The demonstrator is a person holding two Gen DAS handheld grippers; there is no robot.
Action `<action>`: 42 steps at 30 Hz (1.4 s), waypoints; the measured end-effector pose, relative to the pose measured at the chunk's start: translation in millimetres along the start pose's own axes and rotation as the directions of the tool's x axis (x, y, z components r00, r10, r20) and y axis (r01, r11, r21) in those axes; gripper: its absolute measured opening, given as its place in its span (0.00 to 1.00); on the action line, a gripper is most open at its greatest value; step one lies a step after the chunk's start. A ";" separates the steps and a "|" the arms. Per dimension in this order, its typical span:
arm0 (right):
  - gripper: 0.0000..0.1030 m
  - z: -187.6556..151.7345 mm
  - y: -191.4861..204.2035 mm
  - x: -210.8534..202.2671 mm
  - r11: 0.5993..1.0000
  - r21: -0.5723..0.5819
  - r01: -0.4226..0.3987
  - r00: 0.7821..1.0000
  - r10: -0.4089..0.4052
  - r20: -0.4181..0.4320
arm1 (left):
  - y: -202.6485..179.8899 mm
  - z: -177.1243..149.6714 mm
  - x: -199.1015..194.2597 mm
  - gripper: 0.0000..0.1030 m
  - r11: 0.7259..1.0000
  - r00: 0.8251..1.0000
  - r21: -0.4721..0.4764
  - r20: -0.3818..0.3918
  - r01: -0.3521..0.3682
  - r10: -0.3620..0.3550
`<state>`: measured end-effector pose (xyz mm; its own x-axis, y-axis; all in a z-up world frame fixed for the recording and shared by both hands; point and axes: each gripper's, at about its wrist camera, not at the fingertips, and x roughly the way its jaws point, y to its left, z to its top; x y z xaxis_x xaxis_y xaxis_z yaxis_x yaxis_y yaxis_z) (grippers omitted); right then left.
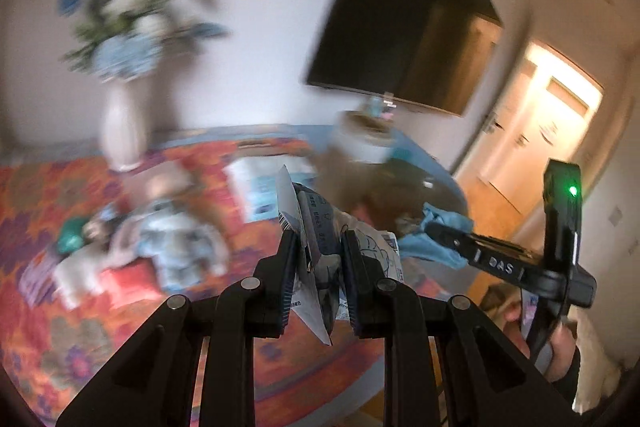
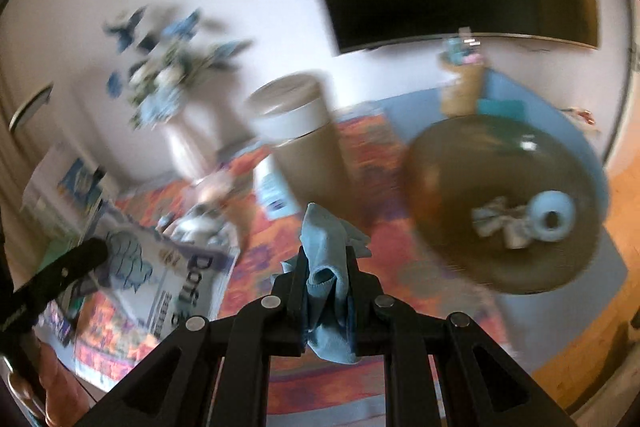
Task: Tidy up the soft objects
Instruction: 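Carry wipes pack and teal cloth to the round glass table and release, then swing both open grippers back over the floral table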
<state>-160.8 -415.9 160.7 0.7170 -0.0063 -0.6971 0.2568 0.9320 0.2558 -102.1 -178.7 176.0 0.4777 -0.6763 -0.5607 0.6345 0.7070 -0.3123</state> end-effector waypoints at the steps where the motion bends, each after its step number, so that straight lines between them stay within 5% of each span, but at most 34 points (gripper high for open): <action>1: 0.13 1.6 -11.5 -6.0 1.000 0.016 0.015 1.000 -0.015 0.013 | -15.9 3.1 7.9 0.18 0.999 1.000 0.031 -0.003 0.016 -0.016; 12: 0.13 33.2 -116.8 -38.8 0.965 0.202 0.167 0.976 -0.191 0.107 | -123.0 43.3 101.1 0.18 0.976 0.998 0.206 -0.009 0.067 -0.067; 20: 0.13 57.6 -166.2 -0.6 0.923 0.310 0.230 0.966 -0.255 0.042 | -148.0 55.0 183.7 0.19 0.968 0.999 0.251 -0.027 -0.015 0.023; 22: 0.21 61.0 -173.9 10.5 0.918 0.321 0.232 0.968 -0.252 0.020 | -151.3 56.2 198.4 0.26 0.961 0.999 0.274 -0.017 -0.027 0.032; 23: 0.33 62.3 -178.9 15.9 0.915 0.325 0.238 0.967 -0.254 0.005 | -153.6 55.2 203.9 0.33 0.958 0.999 0.287 -0.010 -0.026 0.030; 25: 0.44 61.3 -186.1 19.1 0.912 0.325 0.251 0.964 -0.265 0.002 | -156.7 53.4 210.7 0.59 0.950 0.999 0.308 -0.009 -0.044 0.049; 27: 0.44 59.0 -191.3 18.1 0.910 0.332 0.250 0.963 -0.268 0.011 | -160.6 49.2 208.4 0.71 0.944 0.999 0.327 0.009 -0.042 0.041; 34: 0.44 46.9 -193.5 -3.7 0.908 0.339 0.245 0.963 -0.270 0.027 | -165.7 45.6 181.8 0.71 0.943 1.000 0.334 0.029 0.001 -0.011; 42: 0.44 35.1 -139.2 -27.4 0.951 0.240 0.197 0.972 -0.221 0.075 | -142.6 27.5 105.2 0.71 0.950 0.998 0.313 0.067 -0.007 -0.015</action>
<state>-193.4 -558.2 167.7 0.6891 -0.2392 -0.6841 0.5410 0.7978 0.2660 -125.6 -356.3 182.7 0.5079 -0.6992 -0.5032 0.7895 0.6114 -0.0526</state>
